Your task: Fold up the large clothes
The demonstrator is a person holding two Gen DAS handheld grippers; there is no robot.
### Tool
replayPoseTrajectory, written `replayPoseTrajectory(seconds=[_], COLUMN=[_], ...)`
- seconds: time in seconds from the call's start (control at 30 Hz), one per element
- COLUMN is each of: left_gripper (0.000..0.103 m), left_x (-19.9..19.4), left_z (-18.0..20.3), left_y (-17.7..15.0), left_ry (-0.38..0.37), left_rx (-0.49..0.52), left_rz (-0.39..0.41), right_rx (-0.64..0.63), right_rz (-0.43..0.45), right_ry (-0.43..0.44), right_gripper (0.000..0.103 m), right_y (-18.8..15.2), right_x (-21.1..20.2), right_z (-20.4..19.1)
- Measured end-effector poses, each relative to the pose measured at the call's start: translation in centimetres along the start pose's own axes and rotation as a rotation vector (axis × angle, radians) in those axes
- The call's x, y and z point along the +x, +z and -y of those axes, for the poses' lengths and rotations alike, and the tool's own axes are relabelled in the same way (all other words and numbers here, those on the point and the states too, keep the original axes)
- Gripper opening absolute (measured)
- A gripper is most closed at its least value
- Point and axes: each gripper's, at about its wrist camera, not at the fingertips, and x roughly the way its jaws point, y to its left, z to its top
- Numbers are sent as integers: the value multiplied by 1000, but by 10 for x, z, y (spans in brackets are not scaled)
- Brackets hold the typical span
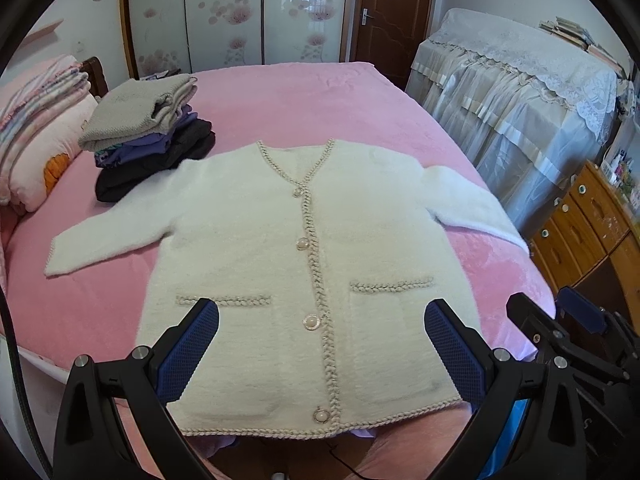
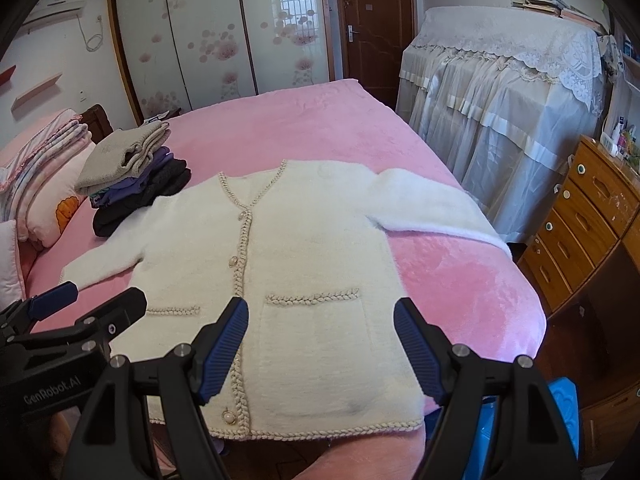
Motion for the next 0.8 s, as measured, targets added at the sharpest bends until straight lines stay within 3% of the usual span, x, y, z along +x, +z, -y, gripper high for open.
replayPoseTrajectory(seconds=[0.13,0.33,0.53,0.63,0.8], left_gripper=[102,102,102,102,102], left_x=[2,-6,-7,-16,-34], left_z=[4,26,45,66,115], left_y=[6,20,56,80,113], left_ry=[-1,13,-85,-98,-105], left_rx=[-9,73,112,151,250], left_rz=[28,111,111,193,336], right_rx=[-6,14,58,86,110], right_rz=[13,24,21,29,84], right_ry=[-12,-30,10,27,-23], right_gripper=[76,75,57,56,56], right_y=[1,6,18,29,55], right_x=[2,8,18,22,22], right_z=[7,25,50,67,106])
